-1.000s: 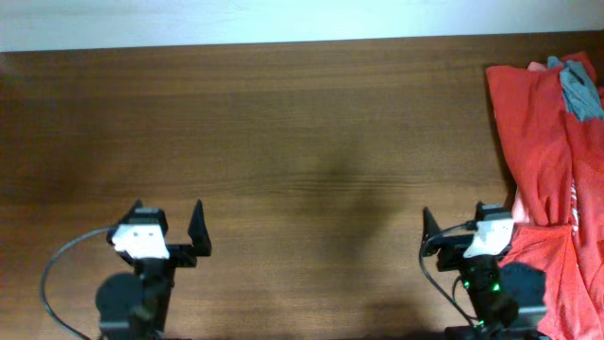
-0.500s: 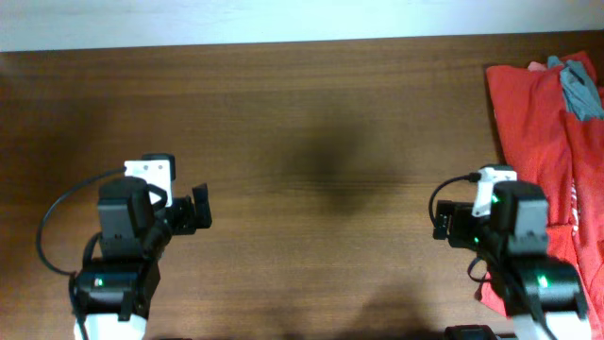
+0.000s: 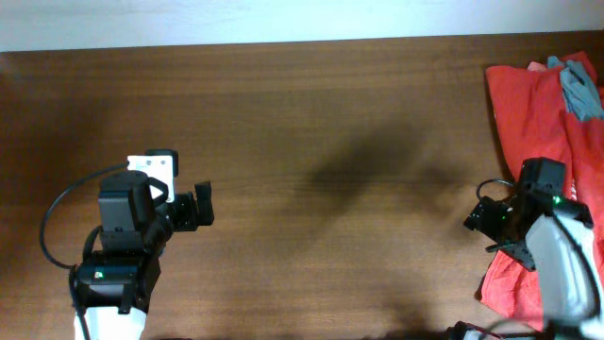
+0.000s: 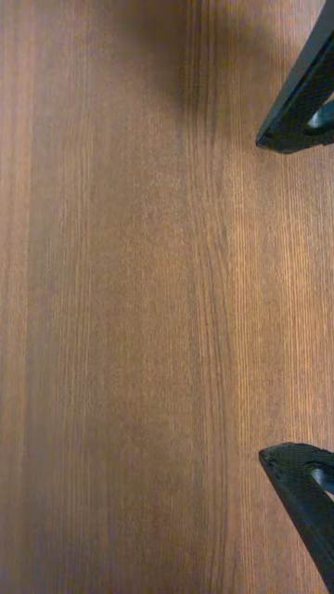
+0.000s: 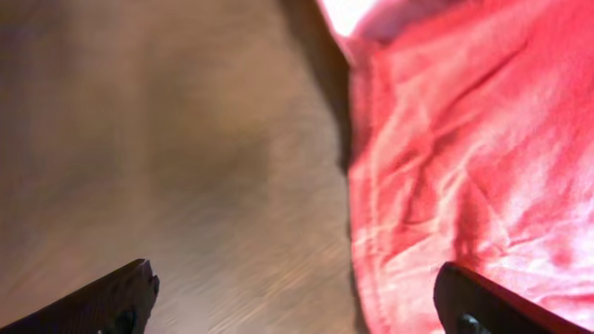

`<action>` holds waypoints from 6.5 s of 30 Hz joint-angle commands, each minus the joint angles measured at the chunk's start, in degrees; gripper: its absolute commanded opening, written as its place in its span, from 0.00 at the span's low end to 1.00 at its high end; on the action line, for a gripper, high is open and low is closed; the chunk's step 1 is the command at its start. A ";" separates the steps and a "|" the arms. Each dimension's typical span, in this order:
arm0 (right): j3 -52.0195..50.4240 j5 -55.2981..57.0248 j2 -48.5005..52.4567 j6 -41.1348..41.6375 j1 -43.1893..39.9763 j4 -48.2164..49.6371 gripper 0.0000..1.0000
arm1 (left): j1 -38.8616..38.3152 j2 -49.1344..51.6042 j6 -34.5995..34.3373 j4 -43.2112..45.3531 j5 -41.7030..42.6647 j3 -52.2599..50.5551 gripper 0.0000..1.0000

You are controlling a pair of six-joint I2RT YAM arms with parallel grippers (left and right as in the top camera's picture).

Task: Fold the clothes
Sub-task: 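Reach the right gripper into the shirt pile and grasp the orange shirt, then pull the orange shirt left and grasp its edge with the left gripper, then drag the shirt to table center with the left gripper and release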

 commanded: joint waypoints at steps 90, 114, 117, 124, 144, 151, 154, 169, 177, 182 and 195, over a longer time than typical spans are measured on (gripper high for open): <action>35.30 -2.16 4.72 -7.96 32.00 -3.87 0.98 | -15.61 19.61 -2.49 14.97 11.54 1.33 0.99; 35.39 -2.12 -4.28 -9.29 23.10 -16.13 0.99 | -35.78 60.15 -25.51 57.96 11.54 1.38 0.97; 35.39 -2.08 -4.28 -9.31 23.10 -16.72 0.99 | -35.78 61.90 -25.88 60.67 11.13 1.40 0.74; 35.39 -1.40 -4.28 -9.29 23.10 -17.00 0.99 | -34.53 62.12 -25.83 63.82 9.46 2.05 0.00; 35.39 -1.27 -4.26 -9.29 23.10 -17.57 0.99 | 9.53 40.92 -10.32 33.86 10.40 15.02 0.99; 35.39 -1.25 -4.26 -9.46 23.10 -17.57 0.99 | 8.61 40.92 -10.34 11.56 16.72 15.96 0.99; 35.39 -1.25 -4.26 -9.53 23.10 -17.57 0.99 | 4.76 40.94 -10.32 4.04 16.50 15.56 0.99; 35.36 -1.31 -3.82 -10.36 23.10 -17.64 0.99 | -17.57 46.90 -19.21 11.54 15.43 12.33 0.99; 35.32 -1.31 -3.50 -10.38 23.10 -18.01 0.99 | -29.11 54.82 -22.18 24.00 15.39 12.33 0.89; 35.32 -1.29 -3.50 -10.38 23.10 -18.01 0.99 | -33.77 57.07 -22.18 24.37 13.00 12.33 0.89; 35.32 -1.29 -3.50 -11.02 23.10 -18.23 0.99 | -19.56 57.86 -24.87 -5.88 20.83 12.35 0.00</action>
